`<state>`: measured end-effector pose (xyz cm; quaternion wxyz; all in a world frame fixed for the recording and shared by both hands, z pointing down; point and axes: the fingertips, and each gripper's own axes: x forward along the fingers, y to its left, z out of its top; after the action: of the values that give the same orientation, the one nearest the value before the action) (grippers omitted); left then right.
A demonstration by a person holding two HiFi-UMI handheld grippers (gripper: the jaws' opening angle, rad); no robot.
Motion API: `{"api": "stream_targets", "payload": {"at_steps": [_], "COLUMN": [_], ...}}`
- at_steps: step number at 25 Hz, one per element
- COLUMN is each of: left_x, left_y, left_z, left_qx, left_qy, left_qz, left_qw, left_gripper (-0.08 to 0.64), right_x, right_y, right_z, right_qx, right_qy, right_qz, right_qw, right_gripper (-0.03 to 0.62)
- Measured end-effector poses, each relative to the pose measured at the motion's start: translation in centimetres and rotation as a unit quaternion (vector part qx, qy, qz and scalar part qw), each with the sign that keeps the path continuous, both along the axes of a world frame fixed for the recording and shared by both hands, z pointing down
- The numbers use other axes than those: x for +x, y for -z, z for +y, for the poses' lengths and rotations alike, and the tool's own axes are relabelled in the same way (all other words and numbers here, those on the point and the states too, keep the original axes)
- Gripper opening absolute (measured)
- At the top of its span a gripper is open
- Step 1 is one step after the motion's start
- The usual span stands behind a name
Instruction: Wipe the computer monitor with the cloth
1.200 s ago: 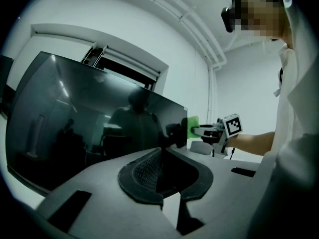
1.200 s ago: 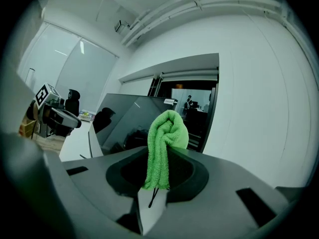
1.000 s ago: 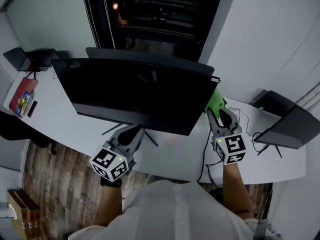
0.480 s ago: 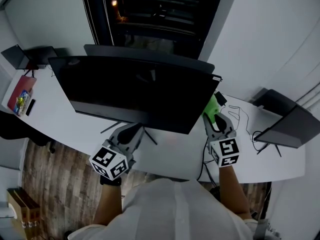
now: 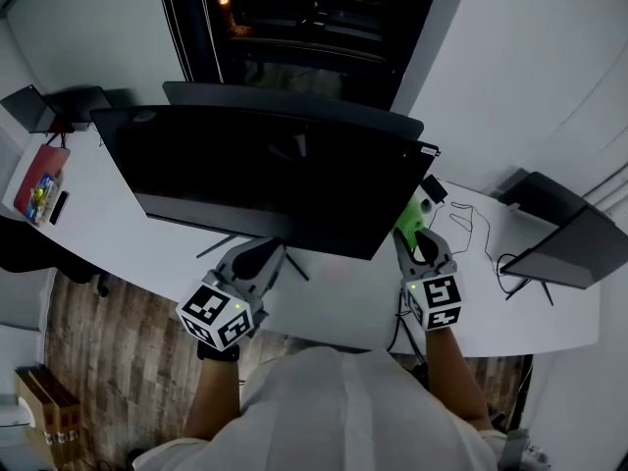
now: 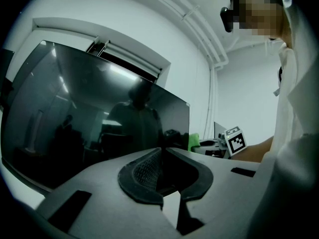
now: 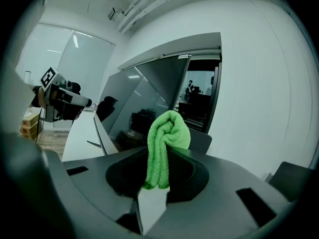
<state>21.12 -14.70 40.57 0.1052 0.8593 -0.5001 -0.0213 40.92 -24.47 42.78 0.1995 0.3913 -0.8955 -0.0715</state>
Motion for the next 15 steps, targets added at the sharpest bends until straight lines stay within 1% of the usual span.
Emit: {"api": "stream_targets", "payload": {"at_steps": [6,15], "left_x": [0.0,0.0], "left_y": [-0.2,-0.5], "left_z": [-0.5,-1.3], "left_qx": [-0.003,-0.007], "left_qy": [-0.002,-0.013], "left_qz": [0.0,0.002], "left_qw": [1.0,0.9999], "left_gripper": [0.034,0.034], "right_x": [0.0,0.0], "right_y": [-1.8,-5.2], "right_z": [0.0,0.1], "right_qx": [-0.018,-0.056], "right_qy": [-0.001,-0.003], "right_qz": [0.009,0.024], "right_qw": [1.0,0.998], "right_gripper": [0.071,0.071]}}
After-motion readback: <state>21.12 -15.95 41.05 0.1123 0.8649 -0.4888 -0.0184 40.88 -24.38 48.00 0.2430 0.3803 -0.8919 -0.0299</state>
